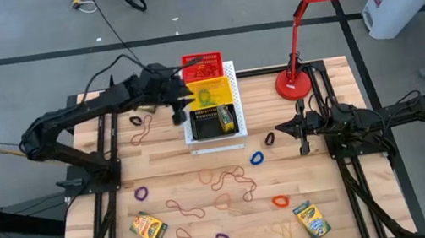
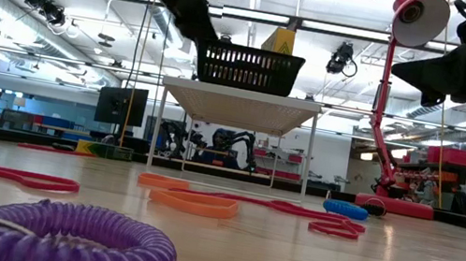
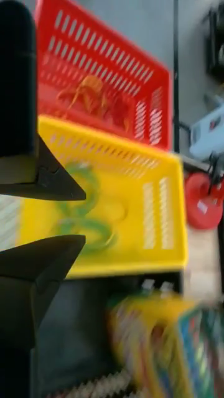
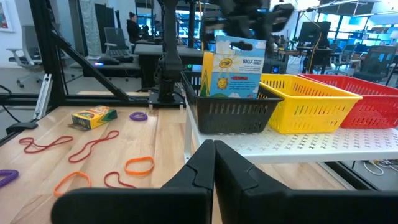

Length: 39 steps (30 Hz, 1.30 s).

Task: Pick & Place Office Desk Supplies
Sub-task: Put the yellow rubber band into the red bin on the shelf

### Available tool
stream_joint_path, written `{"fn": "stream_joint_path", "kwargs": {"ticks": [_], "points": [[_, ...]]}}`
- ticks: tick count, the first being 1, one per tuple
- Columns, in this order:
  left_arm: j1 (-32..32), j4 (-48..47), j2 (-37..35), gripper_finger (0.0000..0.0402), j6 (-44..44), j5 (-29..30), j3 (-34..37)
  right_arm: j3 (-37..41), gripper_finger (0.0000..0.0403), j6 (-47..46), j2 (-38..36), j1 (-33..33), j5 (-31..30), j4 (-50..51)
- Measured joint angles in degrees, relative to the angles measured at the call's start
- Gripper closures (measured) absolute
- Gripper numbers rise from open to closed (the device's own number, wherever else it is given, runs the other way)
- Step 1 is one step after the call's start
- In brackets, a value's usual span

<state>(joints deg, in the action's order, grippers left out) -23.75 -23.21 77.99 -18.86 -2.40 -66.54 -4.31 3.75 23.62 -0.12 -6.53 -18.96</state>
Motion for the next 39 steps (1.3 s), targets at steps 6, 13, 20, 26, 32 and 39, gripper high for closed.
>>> {"fn": "stream_joint_path", "kwargs": {"ticks": [6, 13, 20, 26, 32, 39], "points": [[3.66, -9.06, -4.94, 0.0326, -1.57, -0.73, 0.07, 0.01, 0.0394, 0.0, 0.0, 0.01, -0.01, 0.0], [8.76, -8.65, -9.0, 0.0366, -1.65, -0.67, 0.07, 0.01, 0.0394, 0.0, 0.0, 0.01, -0.01, 0.0], [11.25, 1.53, -15.18, 0.0382, -1.72, -0.74, 11.77, 0.02, 0.0394, 0.0, 0.0, 0.0, 0.0, 0.0], [11.43, 17.04, -25.56, 0.0383, 0.61, -0.65, 30.84, 0.02, 0.0394, 0.0, 0.0, 0.0, 0.0, 0.02], [11.41, 33.24, -35.67, 0.0383, 5.12, -0.68, 45.83, 0.02, 0.0394, 0.0, -0.02, 0.01, 0.0, 0.35], [11.41, 48.72, -41.38, 0.0383, 12.05, -0.73, 56.72, 0.02, 0.0394, 0.0, -0.02, 0.0, 0.0, 0.46]]}}
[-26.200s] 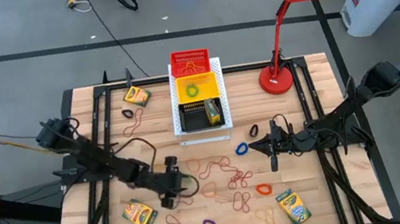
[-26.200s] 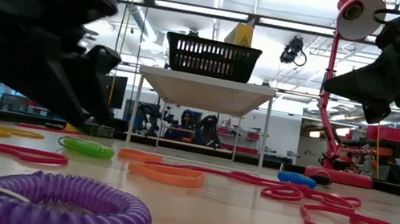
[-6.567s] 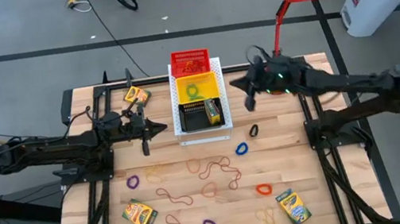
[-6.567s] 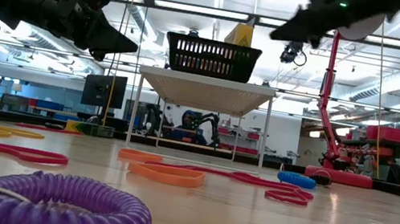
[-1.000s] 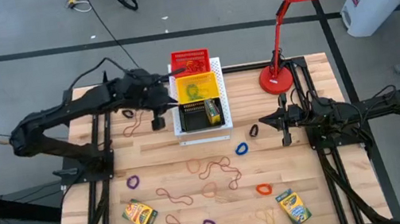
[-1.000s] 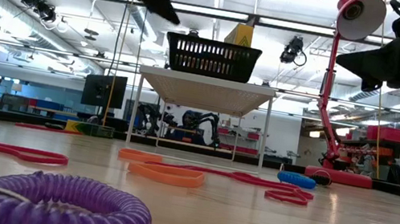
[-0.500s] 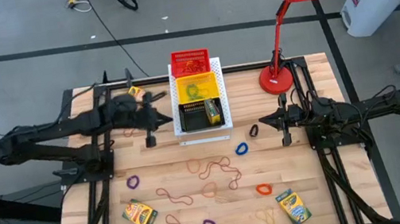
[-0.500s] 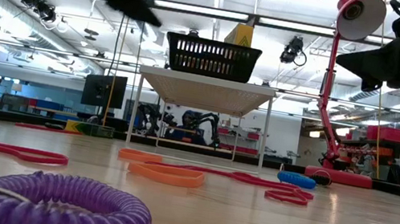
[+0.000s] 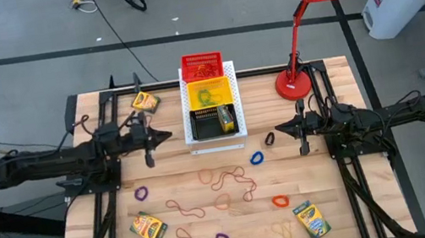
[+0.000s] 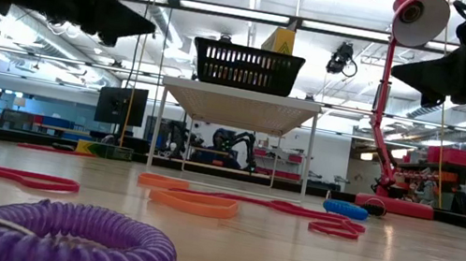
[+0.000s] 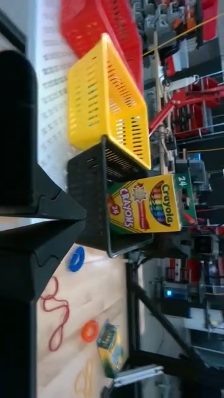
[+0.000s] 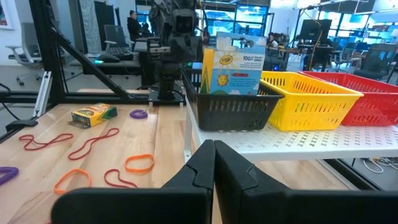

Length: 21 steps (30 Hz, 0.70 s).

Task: Pick & Place Office Desk Supplies
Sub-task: Put the yellow rubber band into the red bin on the shelf

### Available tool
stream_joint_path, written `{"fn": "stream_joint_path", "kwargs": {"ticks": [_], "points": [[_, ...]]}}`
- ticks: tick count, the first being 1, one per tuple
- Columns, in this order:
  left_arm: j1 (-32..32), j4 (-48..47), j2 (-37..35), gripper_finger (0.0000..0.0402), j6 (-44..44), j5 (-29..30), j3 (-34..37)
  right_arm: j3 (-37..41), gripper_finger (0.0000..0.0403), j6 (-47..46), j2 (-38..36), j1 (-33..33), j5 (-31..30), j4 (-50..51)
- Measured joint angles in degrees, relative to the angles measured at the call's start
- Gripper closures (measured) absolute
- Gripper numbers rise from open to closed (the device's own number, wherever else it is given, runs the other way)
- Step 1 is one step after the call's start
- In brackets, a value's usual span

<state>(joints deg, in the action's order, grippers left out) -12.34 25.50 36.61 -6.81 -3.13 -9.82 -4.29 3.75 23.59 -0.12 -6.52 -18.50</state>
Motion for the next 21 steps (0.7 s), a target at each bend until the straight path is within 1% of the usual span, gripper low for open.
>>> {"fn": "stream_joint_path", "kwargs": {"ticks": [3, 11, 16, 19, 21], "points": [[0.0, 0.49, -0.28, 0.0383, 1.28, 0.04, 1.43, 0.0, 0.0394, 0.0, 0.0, 0.0, 0.0, 0.0], [0.0, -0.18, 0.05, 0.0383, 2.32, 0.08, 1.52, 0.02, 0.0394, 0.06, 0.02, 0.01, 0.0, -1.35], [0.0, 1.39, 0.07, 0.0383, 3.36, 0.1, 1.5, 0.02, 0.0394, -5.45, 0.02, 0.0, 0.5, -3.14], [0.0, 1.71, 0.1, 0.0383, 3.39, 0.09, 1.5, 0.02, 0.0394, -6.51, 0.01, 0.02, 0.5, -3.68], [0.0, 2.46, 0.1, 0.0383, 3.39, 0.11, 1.5, 0.02, 0.0397, -7.38, 0.28, 0.61, 0.34, -2.35]]}}
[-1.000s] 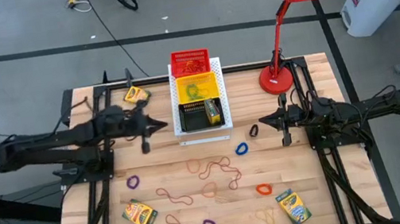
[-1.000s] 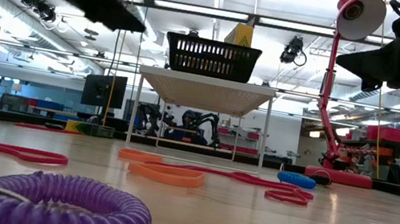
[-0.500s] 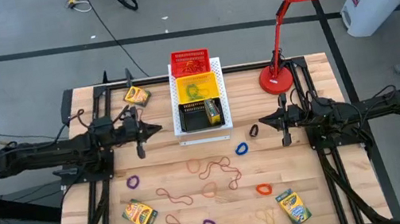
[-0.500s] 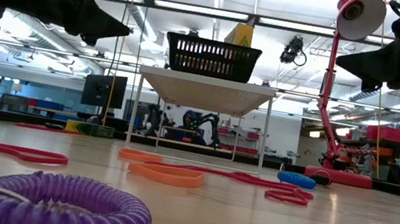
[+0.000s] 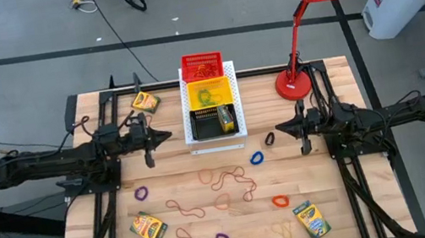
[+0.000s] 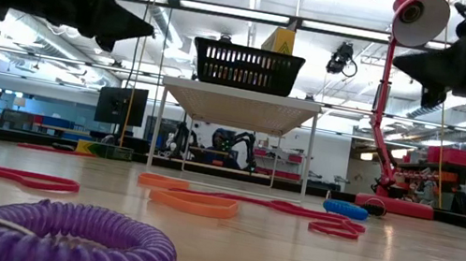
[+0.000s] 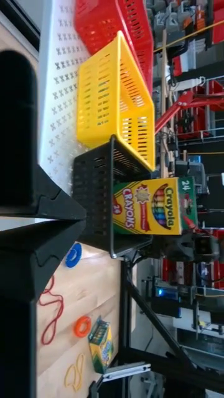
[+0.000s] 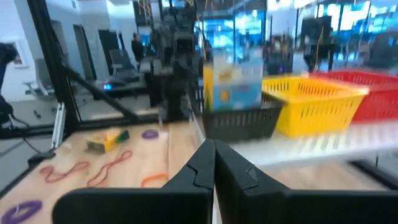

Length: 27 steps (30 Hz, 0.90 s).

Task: Pick & Place Office Desk Supplies
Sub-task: Put the yellow rubber band into the red bin on the shelf

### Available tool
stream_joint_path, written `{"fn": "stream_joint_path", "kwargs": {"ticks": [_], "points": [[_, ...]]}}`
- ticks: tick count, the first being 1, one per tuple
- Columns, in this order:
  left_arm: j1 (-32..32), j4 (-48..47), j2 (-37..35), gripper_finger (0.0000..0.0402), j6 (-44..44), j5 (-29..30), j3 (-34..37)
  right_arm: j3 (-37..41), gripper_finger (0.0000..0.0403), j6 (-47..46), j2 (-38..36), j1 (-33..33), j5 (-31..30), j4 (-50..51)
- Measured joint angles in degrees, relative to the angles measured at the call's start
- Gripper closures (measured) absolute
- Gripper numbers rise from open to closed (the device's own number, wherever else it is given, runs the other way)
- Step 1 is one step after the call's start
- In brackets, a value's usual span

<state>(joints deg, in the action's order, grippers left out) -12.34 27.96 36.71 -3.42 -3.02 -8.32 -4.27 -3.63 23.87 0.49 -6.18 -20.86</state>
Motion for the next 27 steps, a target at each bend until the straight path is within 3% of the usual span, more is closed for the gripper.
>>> {"fn": "stream_joint_path", "kwargs": {"ticks": [6, 13, 21, 27], "points": [[0.0, 0.9, 0.0, 0.0383, 1.03, 0.41, -0.01, -1.02, 0.04, -2.14, 4.97, 6.36, -9.63, 9.92], [0.0, 0.92, 0.0, 0.0383, 0.98, 1.46, -0.02, -8.15, 0.0397, -11.1, 16.66, 14.78, -21.42, 23.19], [-0.02, 1.05, 0.0, 0.0383, 0.96, 3.67, -0.02, -15.8, 0.0354, -22.13, 31.08, 16.0, -23.7, 33.85], [-0.02, 1.05, 0.0, 0.0383, 0.96, 3.45, -0.02, -20.22, 0.0299, -23.09, 39.63, 15.84, -23.71, 35.9]]}}
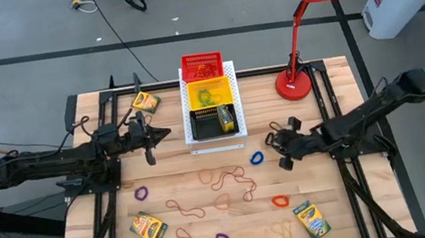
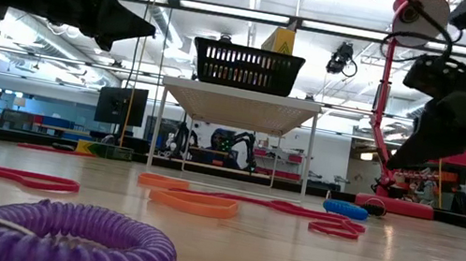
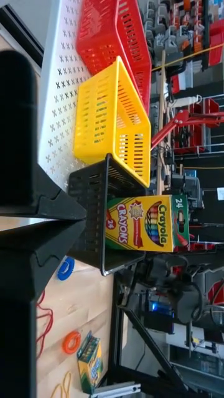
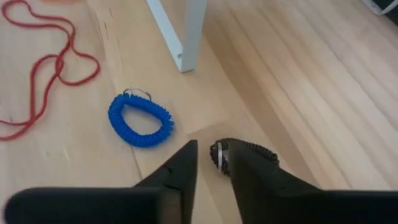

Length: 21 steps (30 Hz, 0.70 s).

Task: Pick & Place Office Desk Supplies
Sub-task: Put the yellow rubber band into the red bin on the shelf

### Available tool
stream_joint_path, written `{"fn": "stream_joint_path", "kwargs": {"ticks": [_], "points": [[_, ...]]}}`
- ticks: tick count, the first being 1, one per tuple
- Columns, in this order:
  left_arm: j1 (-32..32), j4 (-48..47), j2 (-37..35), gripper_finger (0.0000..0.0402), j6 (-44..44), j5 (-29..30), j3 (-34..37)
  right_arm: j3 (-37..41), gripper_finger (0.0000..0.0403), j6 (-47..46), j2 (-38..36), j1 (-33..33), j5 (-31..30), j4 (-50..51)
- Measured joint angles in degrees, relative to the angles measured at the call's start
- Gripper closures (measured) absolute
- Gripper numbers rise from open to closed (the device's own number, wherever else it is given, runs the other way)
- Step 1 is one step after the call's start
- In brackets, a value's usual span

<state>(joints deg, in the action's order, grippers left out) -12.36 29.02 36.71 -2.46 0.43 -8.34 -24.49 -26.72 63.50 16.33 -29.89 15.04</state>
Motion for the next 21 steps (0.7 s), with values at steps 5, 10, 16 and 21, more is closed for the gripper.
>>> {"fn": "stream_joint_path", "kwargs": {"ticks": [5, 10, 16, 21], "points": [[0.0, -0.02, 0.0, 0.0383, -0.1, 0.0, 0.0, -1.57, 0.0246, 0.19, 6.15, -1.31, 0.03, 0.08], [0.0, -0.06, 0.0, 0.0383, -0.09, -0.01, 0.0, -1.57, 0.021, 4.4, 9.7, -4.21, 0.0, -0.03], [-0.13, -0.19, 0.11, 0.0383, -0.37, 0.79, -0.11, -1.68, 0.0199, 6.81, 8.12, -7.88, 2.77, 0.71], [0.05, 1.11, 0.2, 0.0383, -0.37, 1.97, -0.11, -1.72, 0.0238, 6.34, 7.5, -12.5, 5.46, 0.85]]}}
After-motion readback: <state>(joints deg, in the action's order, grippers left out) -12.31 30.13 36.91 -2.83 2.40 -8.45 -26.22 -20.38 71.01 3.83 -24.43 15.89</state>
